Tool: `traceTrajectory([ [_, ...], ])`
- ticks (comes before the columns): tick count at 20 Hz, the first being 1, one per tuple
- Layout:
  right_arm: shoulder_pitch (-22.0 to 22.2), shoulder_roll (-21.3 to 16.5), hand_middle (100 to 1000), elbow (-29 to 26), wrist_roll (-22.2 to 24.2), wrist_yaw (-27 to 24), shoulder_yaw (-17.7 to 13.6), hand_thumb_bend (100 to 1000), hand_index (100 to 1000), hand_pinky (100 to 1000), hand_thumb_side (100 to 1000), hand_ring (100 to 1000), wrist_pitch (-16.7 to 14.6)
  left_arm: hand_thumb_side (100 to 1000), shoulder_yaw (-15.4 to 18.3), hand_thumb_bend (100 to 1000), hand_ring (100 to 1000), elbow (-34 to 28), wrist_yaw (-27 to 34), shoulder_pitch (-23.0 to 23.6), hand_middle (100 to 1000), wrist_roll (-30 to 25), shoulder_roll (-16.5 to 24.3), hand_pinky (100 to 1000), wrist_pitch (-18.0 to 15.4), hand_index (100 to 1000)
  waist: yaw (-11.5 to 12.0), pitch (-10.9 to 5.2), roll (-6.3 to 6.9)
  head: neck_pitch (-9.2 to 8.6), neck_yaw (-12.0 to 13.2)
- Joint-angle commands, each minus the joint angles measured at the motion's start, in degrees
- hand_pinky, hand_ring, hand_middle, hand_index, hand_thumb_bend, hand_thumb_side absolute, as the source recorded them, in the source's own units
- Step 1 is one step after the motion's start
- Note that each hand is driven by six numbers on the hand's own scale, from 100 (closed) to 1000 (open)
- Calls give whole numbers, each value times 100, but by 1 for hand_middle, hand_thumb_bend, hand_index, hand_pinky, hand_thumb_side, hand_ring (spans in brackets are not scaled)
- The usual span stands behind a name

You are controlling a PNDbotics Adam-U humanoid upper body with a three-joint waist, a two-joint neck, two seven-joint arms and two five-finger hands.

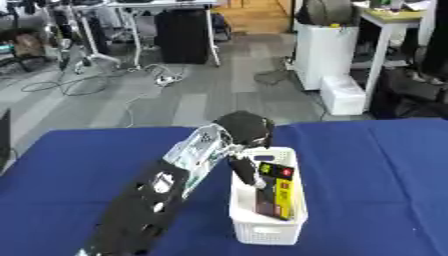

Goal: Pick up objects on the table and place them in the box.

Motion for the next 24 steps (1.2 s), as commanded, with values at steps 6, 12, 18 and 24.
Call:
traceTrajectory([
  [6,-49,-166,545,-74,16,14,-23,100,544,258,1000,465,-11,607,165,635,786,-488,86,-5,825,993,55,726,310,725,23,-25,-38,-97,4],
  [12,-7,-167,545,-74,-1,45,-52,100,544,257,1000,465,-42,560,444,650,628,-1463,1036,343,795,2549,85,572,1133,755,83,-16,-48,-185,-113],
  [18,155,-168,546,-74,-25,178,-113,100,544,249,1000,465,-145,484,586,685,550,-2801,2224,963,737,3961,156,505,1583,738,233,-6,-88,-222,-241],
  [24,373,-124,547,-74,-49,402,-174,100,544,239,1000,465,-306,486,700,705,514,-3779,2978,1709,713,5216,64,495,1350,746,404,38,-173,-141,-348],
])
